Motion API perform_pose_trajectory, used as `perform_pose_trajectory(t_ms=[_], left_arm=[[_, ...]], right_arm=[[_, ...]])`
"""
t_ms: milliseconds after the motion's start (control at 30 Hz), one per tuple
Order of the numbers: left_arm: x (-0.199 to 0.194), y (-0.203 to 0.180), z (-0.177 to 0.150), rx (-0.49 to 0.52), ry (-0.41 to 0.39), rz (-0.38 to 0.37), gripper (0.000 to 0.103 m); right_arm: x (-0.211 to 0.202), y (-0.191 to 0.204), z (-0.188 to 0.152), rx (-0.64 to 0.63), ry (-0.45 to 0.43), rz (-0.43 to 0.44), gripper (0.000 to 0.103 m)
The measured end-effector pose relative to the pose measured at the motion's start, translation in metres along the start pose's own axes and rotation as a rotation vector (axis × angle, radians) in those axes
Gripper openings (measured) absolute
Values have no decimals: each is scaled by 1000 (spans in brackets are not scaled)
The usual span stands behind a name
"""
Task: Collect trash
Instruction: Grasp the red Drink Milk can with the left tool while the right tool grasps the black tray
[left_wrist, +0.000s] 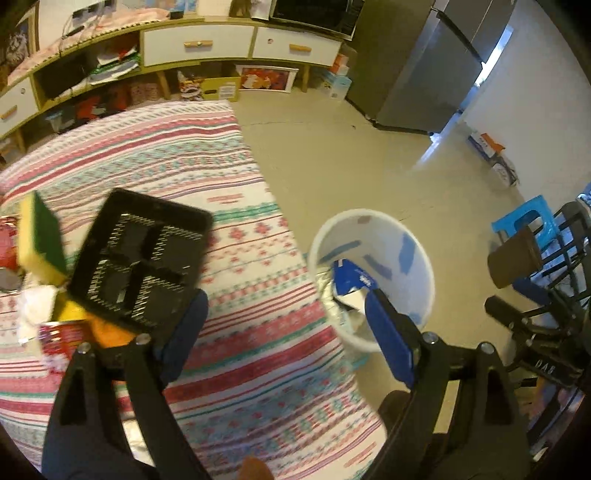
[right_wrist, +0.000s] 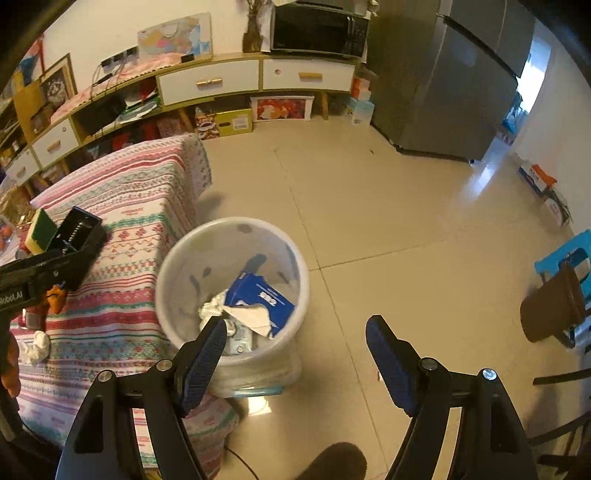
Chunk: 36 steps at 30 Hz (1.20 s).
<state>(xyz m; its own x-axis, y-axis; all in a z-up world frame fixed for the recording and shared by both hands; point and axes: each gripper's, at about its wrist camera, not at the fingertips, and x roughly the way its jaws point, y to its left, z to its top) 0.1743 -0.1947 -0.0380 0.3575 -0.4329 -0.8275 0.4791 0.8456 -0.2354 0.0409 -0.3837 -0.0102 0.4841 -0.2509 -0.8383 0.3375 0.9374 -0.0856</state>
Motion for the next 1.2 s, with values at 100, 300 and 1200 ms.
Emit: perform_pose_trajectory(t_ms=[100,300,1200], left_arm=[[-16,10,-5,7,-17,29,89],[-43,34,-19,-6,-42,102,96],[-67,158,-55,-176,63,225,101]], right_arm=[[-6,12,2,-15,-13,10,80],[-16,39,7,-41,-41,37,83],[-14,166,3,-190,-53,128,88]])
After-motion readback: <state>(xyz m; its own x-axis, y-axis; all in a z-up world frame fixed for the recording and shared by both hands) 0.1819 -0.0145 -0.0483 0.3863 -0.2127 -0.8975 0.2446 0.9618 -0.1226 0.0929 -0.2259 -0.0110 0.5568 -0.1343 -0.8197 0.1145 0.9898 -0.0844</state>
